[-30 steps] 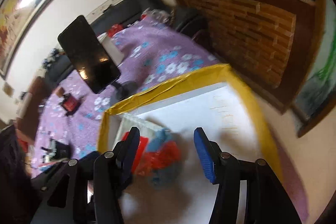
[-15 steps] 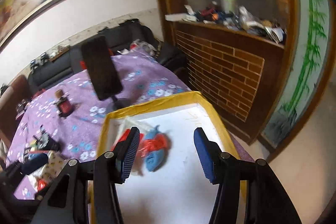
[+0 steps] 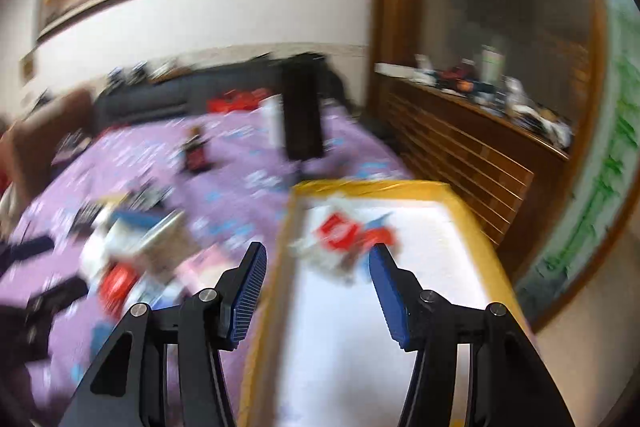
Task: Organize soft objects
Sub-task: 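Move both grippers back over the pile on the table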
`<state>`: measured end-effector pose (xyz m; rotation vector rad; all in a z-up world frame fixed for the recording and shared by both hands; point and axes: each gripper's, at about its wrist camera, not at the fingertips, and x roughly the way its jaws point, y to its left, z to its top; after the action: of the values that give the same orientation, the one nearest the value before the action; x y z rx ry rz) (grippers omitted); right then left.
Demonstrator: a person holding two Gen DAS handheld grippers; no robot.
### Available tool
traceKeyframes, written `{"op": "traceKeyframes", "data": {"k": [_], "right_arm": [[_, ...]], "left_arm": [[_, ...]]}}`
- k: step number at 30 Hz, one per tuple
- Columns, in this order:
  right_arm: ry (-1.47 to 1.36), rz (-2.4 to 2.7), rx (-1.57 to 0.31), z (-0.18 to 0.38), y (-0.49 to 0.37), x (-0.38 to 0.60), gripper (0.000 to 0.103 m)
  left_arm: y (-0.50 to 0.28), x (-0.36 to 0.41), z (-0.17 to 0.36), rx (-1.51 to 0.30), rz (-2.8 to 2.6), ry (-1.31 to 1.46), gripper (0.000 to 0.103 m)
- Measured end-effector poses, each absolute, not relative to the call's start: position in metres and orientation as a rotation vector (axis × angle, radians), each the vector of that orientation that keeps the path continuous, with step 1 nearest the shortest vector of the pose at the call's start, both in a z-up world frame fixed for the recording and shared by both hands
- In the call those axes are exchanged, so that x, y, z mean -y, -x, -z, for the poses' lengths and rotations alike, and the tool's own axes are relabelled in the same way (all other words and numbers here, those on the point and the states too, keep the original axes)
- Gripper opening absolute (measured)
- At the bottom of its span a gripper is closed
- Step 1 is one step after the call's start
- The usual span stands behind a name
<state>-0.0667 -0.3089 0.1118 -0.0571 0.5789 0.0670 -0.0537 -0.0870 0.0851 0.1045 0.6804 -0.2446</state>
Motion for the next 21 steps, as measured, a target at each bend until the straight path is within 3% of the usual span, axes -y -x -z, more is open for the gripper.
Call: {"op": "traceKeyframes", "data": {"k": [11,21], "right_arm": [[-0.073,-0.564,-0.846,-0.056,0.071,0.233,0.058],[-0.02,-0.542,-0.949,-0.033,0.046,0.195,0.058]], "left_arm": [[0.056,0.035,-0.042,-0.82,0.224,-0.027,0.083],[0.046,0.001,-0.035,-0.871,0.223,0.114,0.083]]}}
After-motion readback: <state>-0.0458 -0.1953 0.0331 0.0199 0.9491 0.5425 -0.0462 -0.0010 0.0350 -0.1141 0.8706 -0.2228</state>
